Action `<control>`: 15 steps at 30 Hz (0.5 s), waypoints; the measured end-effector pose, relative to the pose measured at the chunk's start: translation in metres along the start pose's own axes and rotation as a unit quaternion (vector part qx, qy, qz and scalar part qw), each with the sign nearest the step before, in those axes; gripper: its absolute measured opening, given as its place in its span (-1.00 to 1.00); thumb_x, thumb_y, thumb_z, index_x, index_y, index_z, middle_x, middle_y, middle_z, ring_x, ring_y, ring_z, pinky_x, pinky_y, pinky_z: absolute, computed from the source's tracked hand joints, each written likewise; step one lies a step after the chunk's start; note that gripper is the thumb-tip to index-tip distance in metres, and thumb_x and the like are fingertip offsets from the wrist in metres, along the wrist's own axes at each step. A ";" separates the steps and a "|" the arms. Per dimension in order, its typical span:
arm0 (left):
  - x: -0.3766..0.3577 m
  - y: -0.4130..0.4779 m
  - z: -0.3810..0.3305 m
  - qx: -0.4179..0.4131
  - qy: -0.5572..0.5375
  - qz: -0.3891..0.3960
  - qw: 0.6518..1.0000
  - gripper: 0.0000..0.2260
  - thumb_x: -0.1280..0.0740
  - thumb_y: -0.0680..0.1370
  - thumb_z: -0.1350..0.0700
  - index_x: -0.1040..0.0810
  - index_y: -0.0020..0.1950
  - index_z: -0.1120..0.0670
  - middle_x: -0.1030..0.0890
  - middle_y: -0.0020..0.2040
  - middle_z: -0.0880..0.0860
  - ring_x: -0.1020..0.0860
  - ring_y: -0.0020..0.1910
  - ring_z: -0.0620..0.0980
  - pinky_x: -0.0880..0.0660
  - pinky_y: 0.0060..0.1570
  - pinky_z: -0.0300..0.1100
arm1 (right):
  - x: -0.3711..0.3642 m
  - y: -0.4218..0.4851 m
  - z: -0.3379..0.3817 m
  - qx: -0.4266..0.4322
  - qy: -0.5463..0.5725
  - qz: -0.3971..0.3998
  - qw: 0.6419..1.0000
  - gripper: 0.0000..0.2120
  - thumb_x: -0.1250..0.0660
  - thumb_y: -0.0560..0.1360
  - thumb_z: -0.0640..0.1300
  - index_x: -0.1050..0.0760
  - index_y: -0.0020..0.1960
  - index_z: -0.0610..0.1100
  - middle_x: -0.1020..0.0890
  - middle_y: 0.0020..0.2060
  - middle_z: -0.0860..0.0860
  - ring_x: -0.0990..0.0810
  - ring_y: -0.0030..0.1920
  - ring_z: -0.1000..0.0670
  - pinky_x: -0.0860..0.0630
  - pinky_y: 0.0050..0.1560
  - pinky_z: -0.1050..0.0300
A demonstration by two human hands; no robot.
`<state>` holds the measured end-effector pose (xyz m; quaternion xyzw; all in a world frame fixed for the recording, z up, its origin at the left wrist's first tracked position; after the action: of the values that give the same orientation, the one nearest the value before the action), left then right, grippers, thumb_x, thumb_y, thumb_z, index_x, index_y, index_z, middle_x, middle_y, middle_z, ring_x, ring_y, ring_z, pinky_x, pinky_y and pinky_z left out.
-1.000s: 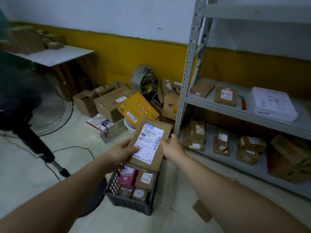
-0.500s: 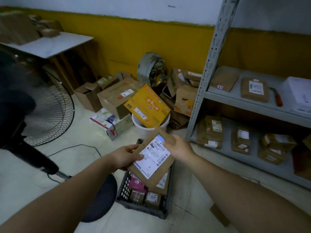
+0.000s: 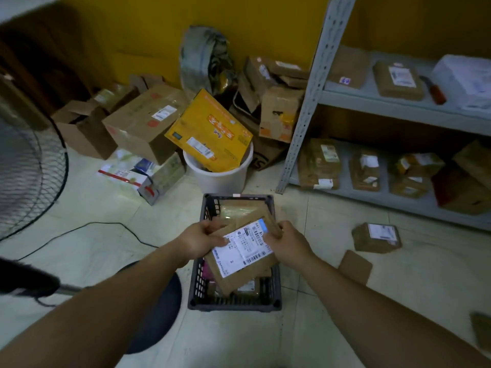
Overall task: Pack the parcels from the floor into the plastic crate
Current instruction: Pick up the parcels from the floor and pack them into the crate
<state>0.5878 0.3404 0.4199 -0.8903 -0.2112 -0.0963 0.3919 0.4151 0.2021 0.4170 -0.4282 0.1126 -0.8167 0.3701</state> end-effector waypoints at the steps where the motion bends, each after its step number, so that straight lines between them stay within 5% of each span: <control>1: -0.002 0.010 0.011 0.002 0.000 -0.026 1.000 -0.69 -0.47 0.44 0.14 -0.48 0.12 0.14 -0.59 0.01 0.09 -0.54 -0.21 -0.10 -0.42 -0.38 -0.29 | -0.012 0.005 -0.011 -0.004 0.006 -0.002 1.000 -0.67 -0.27 0.54 0.09 -0.38 0.22 -0.07 -0.58 0.04 -0.01 -0.53 -0.11 0.02 -0.38 -0.25 0.15; 6: -0.036 0.080 0.093 0.028 -0.007 -0.133 0.991 -0.53 -0.48 0.42 0.03 -0.38 0.20 0.17 -0.48 -0.01 0.07 -0.54 -0.03 0.06 -0.45 -0.16 -0.18 | -0.098 0.053 -0.085 -0.008 0.008 0.038 0.999 -0.50 -0.26 0.56 0.10 -0.23 0.42 -0.01 -0.55 0.21 0.00 -0.56 0.06 -0.02 -0.46 -0.06 0.13; 11: -0.088 0.151 0.177 0.028 0.013 -0.129 0.991 -0.93 -0.24 0.58 0.16 -0.35 0.00 0.06 -0.54 -0.04 0.09 -0.47 -0.16 -0.03 -0.45 -0.20 -0.31 | -0.176 0.113 -0.152 -0.009 -0.010 -0.002 1.000 -0.53 -0.27 0.53 0.14 -0.31 0.32 -0.09 -0.57 0.15 -0.02 -0.59 0.03 -0.04 -0.56 0.00 0.07; 15: -0.103 0.185 0.230 0.036 -0.014 -0.125 0.991 -0.55 -0.36 0.51 0.11 -0.30 0.33 0.15 -0.53 0.24 0.13 -0.55 0.11 0.10 -0.51 0.12 -0.04 | -0.217 0.146 -0.178 0.024 -0.044 -0.013 0.999 -0.54 -0.21 0.58 0.08 -0.23 0.38 -0.12 -0.55 0.18 -0.06 -0.55 -0.02 -0.03 -0.48 -0.20 0.16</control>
<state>0.5811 0.3678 0.1091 -0.8435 -0.3294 -0.1245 0.4056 0.4282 0.2283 0.1023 -0.4563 0.0707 -0.8042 0.3742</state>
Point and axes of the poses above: each hand's wrist, its own y-axis towards the middle knuckle, its own x-axis out of the back of the hand, z = x × y, the point moved 6 cm from there along y, towards the middle knuckle
